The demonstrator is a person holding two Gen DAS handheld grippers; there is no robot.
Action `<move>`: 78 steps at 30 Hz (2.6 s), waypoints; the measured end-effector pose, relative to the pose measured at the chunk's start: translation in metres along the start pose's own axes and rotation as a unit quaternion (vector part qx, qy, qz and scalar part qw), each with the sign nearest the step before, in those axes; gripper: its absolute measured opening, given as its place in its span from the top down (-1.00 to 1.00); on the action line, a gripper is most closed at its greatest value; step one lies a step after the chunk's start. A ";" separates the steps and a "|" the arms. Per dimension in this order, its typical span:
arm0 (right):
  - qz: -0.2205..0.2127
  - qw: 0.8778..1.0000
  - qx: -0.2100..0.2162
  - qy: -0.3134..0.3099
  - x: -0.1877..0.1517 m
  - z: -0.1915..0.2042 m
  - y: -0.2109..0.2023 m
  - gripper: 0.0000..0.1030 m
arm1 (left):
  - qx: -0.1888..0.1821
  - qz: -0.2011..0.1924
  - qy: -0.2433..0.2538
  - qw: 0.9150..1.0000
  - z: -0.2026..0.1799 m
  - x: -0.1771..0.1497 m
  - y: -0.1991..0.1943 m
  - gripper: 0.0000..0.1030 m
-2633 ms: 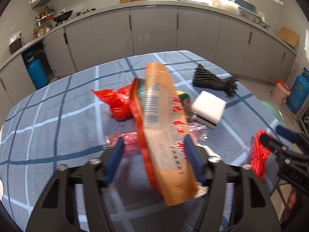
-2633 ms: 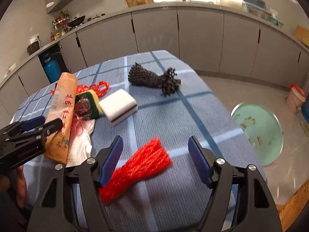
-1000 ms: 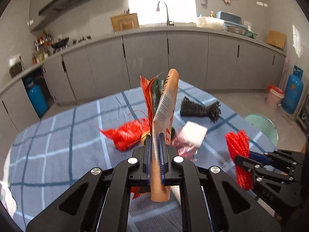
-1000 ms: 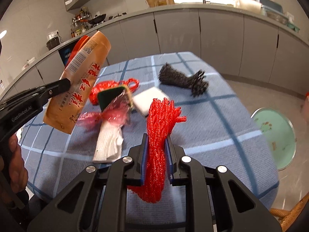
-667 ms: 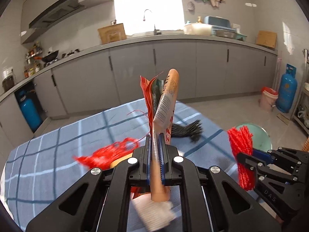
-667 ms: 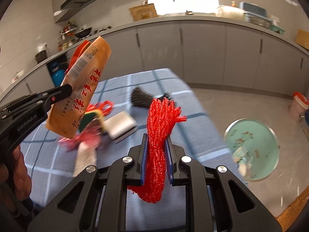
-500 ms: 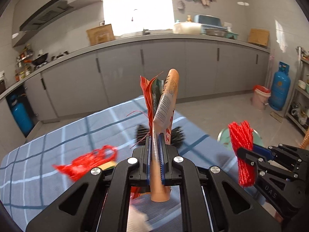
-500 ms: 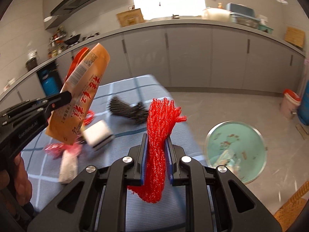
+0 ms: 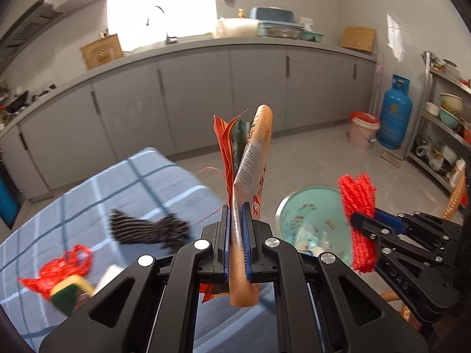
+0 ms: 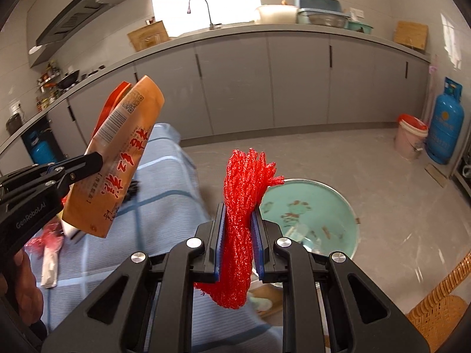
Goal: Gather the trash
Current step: 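Carry the snack bag and red net over the green bucket and open both grippers, then move both open grippers back over the table toward the remaining trash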
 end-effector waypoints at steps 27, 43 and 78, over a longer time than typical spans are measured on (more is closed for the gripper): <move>0.054 0.996 -0.047 0.056 -0.018 -0.130 0.088 0.63 | -0.078 0.100 0.027 0.992 -0.108 -0.015 0.142 0.79; 0.037 0.995 -0.051 0.079 -0.011 -0.142 0.078 0.14 | -0.066 0.079 0.027 0.994 -0.104 -0.006 0.136 -0.21; 0.038 0.998 -0.008 0.038 -0.019 -0.052 0.044 -0.11 | 0.000 0.033 0.006 0.999 -0.043 -0.002 0.058 -0.68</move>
Point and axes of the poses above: each gripper's, at about its wrist camera, not at the fingertips, and y roughly the way its jaws point, z to its left, x to its top, the point moved 9 cm from there along y, roughly the way its jaws point
